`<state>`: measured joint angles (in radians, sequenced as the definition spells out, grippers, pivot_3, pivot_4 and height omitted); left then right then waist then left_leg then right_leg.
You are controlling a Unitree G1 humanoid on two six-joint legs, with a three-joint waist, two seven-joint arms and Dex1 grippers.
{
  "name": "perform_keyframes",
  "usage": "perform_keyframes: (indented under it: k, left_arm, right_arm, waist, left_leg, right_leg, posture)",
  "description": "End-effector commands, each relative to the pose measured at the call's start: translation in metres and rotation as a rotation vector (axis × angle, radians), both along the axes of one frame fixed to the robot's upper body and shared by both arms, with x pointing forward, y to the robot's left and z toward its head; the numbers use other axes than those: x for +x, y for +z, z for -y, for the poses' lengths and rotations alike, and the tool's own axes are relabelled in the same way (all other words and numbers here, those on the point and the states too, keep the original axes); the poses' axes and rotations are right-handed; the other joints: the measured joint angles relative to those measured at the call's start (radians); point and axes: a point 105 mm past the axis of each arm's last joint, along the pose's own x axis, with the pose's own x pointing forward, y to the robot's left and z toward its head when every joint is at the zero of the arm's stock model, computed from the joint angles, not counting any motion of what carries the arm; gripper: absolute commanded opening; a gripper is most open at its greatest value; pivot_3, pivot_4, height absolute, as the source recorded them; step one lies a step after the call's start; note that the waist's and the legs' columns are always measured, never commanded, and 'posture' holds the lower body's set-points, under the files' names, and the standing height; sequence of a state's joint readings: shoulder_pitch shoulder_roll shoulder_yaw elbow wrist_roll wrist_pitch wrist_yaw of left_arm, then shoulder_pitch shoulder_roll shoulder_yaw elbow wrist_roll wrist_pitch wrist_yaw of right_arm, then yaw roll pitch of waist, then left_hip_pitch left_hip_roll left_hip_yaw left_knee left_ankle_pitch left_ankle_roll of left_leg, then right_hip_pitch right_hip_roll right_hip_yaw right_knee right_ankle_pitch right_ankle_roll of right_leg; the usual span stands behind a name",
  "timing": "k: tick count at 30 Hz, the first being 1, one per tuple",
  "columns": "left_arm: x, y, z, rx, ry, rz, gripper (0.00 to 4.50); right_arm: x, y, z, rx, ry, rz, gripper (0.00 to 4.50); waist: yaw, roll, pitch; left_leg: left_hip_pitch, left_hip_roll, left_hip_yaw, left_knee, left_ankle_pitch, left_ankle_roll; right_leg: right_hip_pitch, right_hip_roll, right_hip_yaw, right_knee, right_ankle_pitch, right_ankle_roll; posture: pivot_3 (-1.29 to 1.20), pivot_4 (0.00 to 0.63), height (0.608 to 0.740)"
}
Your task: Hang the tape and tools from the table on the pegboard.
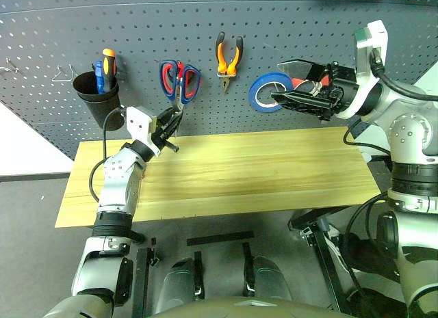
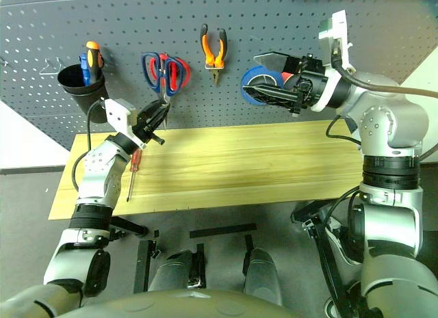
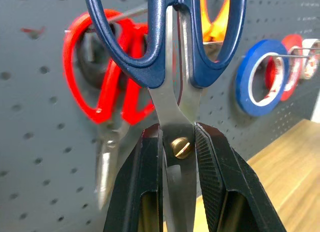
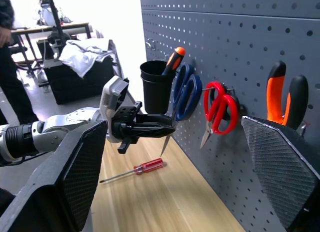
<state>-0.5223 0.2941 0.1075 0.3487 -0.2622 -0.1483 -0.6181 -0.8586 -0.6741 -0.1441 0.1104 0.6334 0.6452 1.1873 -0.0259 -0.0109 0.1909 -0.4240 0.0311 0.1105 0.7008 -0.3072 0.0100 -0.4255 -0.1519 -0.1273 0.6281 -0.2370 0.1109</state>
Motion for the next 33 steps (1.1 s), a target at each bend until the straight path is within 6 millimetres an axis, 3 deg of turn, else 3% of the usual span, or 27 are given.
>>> perform_keyframes:
  k: [1,7,14,21,29,33]
  left_arm:
    - [-0.009,0.015,0.001,0.016,-0.016,0.095,0.65]
    - [-0.014,0.012,-0.001,0.007,-0.012,0.080,0.65]
    - [-0.006,0.010,-0.007,0.015,0.036,0.055,0.65]
    - [0.007,0.002,-0.010,0.013,0.063,-0.010,0.65]
    - [0.037,0.013,-0.013,0.010,0.083,-0.091,0.65]
    - [0.042,0.020,-0.021,-0.032,0.125,-0.093,1.90]
  right_arm:
    - [-0.008,0.011,0.004,-0.006,-0.004,0.054,4.50]
    - [-0.007,0.008,0.004,-0.011,-0.008,0.054,4.50]
    - [-0.005,0.006,0.002,-0.025,-0.007,0.056,4.50]
    - [-0.004,0.005,0.002,-0.033,-0.013,0.059,4.50]
    - [-0.002,0.004,0.000,-0.041,-0.015,0.067,4.50]
    - [-0.004,0.003,0.000,-0.045,-0.012,0.074,4.50]
  waist:
    - [-0.004,0.000,0.000]
    - [-0.020,0.000,0.000]
    - [-0.020,0.000,0.000]
    - [-0.019,0.000,-0.001]
    - [-0.020,0.000,-0.001]
    - [-0.022,0.000,-0.002]
  left_leg:
    - [0.000,0.000,0.000,0.000,0.000,0.000]
    - [0.000,0.000,0.000,0.000,0.000,0.000]
    - [0.002,0.000,0.000,0.000,0.000,0.000]
    - [0.002,0.000,0.000,0.000,0.000,0.000]
    - [0.002,0.000,0.000,0.001,0.000,0.000]
    - [0.003,0.000,0.000,0.000,0.000,0.000]
  right_leg:
    - [0.000,0.000,0.000,0.000,0.000,0.000]
    - [0.000,0.000,0.000,0.000,0.000,0.000]
    - [0.001,0.000,0.001,0.001,0.000,0.000]
    - [0.001,0.000,0.001,0.001,0.000,0.000]
    - [0.002,0.000,0.001,0.001,0.000,0.000]
    - [0.002,0.000,0.001,0.001,0.000,0.000]
  posture:
    - [-0.11,0.111,0.740]
    - [-0.11,0.111,0.740]
    - [-0.10,0.109,0.740]
    - [-0.09,0.104,0.740]
    - [-0.09,0.099,0.740]
    - [-0.09,0.096,0.740]
